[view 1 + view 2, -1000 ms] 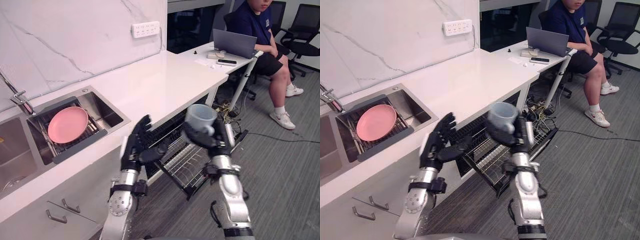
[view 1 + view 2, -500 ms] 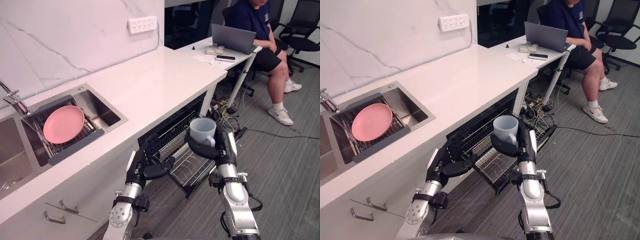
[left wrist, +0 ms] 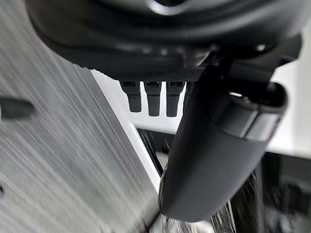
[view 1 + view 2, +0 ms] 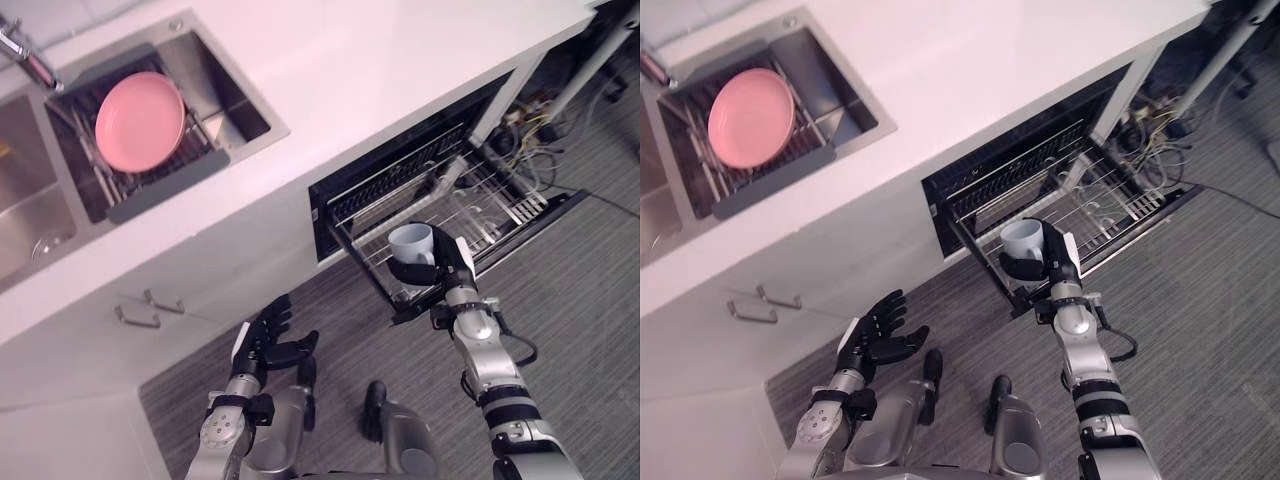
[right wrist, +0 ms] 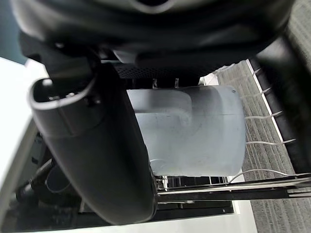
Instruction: Walk over to the sink, pick up the cup, carry it to the dishwasher, place the cup inside the dishwasher, then close the dishwasher door
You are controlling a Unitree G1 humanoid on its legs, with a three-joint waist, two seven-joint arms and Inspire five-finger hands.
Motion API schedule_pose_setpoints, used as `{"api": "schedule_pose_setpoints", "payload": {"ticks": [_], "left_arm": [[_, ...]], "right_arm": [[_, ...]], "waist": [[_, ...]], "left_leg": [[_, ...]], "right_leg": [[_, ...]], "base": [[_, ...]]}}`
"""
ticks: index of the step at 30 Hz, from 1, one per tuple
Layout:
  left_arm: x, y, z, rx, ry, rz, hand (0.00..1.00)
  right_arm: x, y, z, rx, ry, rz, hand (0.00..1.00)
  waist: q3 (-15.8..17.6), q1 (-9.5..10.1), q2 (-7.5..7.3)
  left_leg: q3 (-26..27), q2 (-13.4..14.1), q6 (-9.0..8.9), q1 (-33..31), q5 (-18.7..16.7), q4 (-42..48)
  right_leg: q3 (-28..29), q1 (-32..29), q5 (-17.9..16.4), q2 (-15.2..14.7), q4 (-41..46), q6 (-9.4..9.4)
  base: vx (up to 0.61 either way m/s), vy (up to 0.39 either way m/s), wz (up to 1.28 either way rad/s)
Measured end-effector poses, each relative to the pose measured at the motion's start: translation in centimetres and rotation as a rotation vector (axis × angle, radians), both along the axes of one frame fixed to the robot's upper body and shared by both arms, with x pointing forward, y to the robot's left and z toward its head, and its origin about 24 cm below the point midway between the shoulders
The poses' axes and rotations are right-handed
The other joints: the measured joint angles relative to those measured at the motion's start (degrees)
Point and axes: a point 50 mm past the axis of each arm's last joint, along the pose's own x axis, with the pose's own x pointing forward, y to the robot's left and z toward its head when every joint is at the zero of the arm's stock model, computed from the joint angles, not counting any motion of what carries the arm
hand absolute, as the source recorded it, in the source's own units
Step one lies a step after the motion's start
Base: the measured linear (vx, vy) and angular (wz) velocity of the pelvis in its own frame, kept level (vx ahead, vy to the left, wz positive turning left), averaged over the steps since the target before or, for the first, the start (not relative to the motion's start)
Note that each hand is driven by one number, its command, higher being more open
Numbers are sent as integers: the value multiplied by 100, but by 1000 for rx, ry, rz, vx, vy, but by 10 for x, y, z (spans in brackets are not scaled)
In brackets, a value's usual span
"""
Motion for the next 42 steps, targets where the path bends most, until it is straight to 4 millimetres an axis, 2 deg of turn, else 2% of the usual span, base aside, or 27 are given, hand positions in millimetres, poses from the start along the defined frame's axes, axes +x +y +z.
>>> {"api": "schedule_pose_setpoints", "payload": {"ticks": [2,3,7,13,19,24,29,33,36,37,40,41,42], "left_arm": [[6,6,0,10,0,51,90],[11,9,0,10,-4,79,90],[23,14,-1,13,-2,132,90],[32,10,1,-12,-14,177,90],[30,8,-10,-12,34,177,90],[26,9,-17,-9,68,177,90],[20,10,-21,-8,90,181,90],[12,13,-28,-28,125,219,90],[3,14,-34,-35,154,235,90],[-2,12,-39,-41,183,238,90],[-10,9,-47,-53,225,243,90],[-14,7,-50,-58,244,244,90],[-17,7,-53,-58,262,245,90]], "right_arm": [[11,-7,12,-16,-15,-31,30],[18,-10,20,-26,-26,-49,90],[32,-12,36,-35,-43,-92,90],[41,-11,54,-5,-108,-155,90],[36,-2,48,46,-114,-144,90],[14,5,35,114,-140,-135,90],[-35,12,14,209,-174,-177,90],[-78,11,10,259,-209,-229,90],[-102,9,14,266,-239,-260,90],[-114,8,20,262,-271,-267,90],[-124,7,36,247,-348,-248,90],[-126,8,43,243,-391,-231,90],[-127,9,48,241,-414,-214,90]], "waist": [[106,80,-2],[158,127,4],[230,144,-8],[247,172,-6],[250,145,-9],[260,116,-22],[286,83,-80],[236,-83,-180],[121,-109,-304],[-14,-124,-342],[-235,-198,-364],[-317,-210,-357],[-400,-209,-366]], "left_leg": [[9,16,-3,-229,1,132],[1,19,-4,-351,3,173],[-38,8,-7,-569,38,273],[-26,7,-16,-608,10,275],[51,32,-20,-445,8,193],[44,57,-40,-108,14,14],[37,51,-77,422,-5,-273],[-13,32,-106,687,-97,-331],[-77,11,-121,836,-202,-269],[-149,-9,-135,846,-254,-199],[-262,-51,-142,810,-270,-156],[-192,-44,-187,799,-298,-165],[110,74,-180,797,-398,-159]], "right_leg": [[-32,-222,-45,-22,163,-20],[-43,-335,-50,-27,209,-23],[-92,-497,-58,-49,267,-27],[-79,-533,-90,-51,244,-38],[11,-437,-89,-18,208,-39],[12,-97,-61,39,-5,-37],[-8,453,-40,73,-347,-23],[-118,824,-72,70,-548,1],[-199,1053,-170,55,-573,14],[-303,1143,-225,37,-577,14],[-522,1252,-278,0,-596,14],[-630,1347,-278,-10,-651,13],[-709,1392,-278,-23,-667,13]], "base": [[-54,-20,12],[-26,-8,4],[38,2,7],[61,0,0],[9,-2,-8],[0,0,0],[70,-7,-2],[87,-14,9],[87,-38,14],[81,-51,28],[32,-29,41],[-26,1,36],[-13,-1,53]]}}
